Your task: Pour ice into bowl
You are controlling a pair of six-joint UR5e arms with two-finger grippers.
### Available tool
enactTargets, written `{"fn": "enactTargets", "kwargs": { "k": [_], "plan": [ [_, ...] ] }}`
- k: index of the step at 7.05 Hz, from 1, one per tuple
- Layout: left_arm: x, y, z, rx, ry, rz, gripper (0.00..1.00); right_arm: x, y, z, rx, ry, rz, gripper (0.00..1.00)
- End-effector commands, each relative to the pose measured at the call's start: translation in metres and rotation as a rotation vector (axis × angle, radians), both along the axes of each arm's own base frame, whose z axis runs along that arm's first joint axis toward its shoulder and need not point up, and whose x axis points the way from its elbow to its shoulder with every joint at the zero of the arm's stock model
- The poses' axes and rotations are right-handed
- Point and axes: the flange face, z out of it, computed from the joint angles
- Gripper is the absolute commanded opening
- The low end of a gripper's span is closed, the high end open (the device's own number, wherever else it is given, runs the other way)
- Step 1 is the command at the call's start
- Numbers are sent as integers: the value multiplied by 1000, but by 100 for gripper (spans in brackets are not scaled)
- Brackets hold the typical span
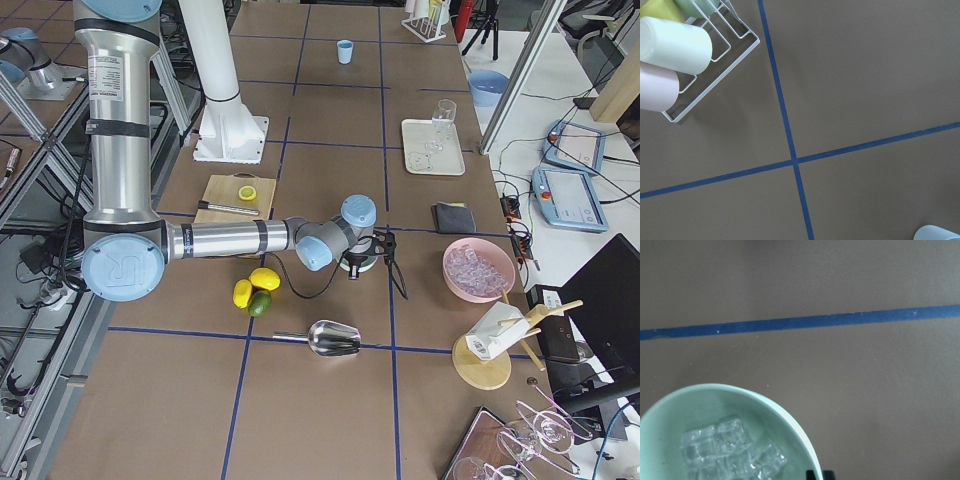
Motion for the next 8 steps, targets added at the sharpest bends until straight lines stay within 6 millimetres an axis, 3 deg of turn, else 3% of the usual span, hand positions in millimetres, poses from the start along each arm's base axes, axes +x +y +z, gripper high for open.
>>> {"fn": "enactTargets", "kwargs": {
  "k": [1,3,4,5,6,8],
  "plan": [
    [0,0,-1,2,0,0,100,1,6,6,-26,-20,3,28],
    [0,-1,-2,3,0,-3,100,8,16,9,-30,-25,-1,100],
    [0,-2,-2,3,-4,-4,100,19,15,-1,-18,-46,8,100],
    [0,-3,-3,8,-6,-2,100,43,7,-13,-6,-66,46,100],
    [0,-1,0,5,-6,-1,100,56,4,-9,44,-56,20,100],
    [0,-1,0,8,-7,1,100,123,-8,15,85,41,-57,100]
  ]
}}
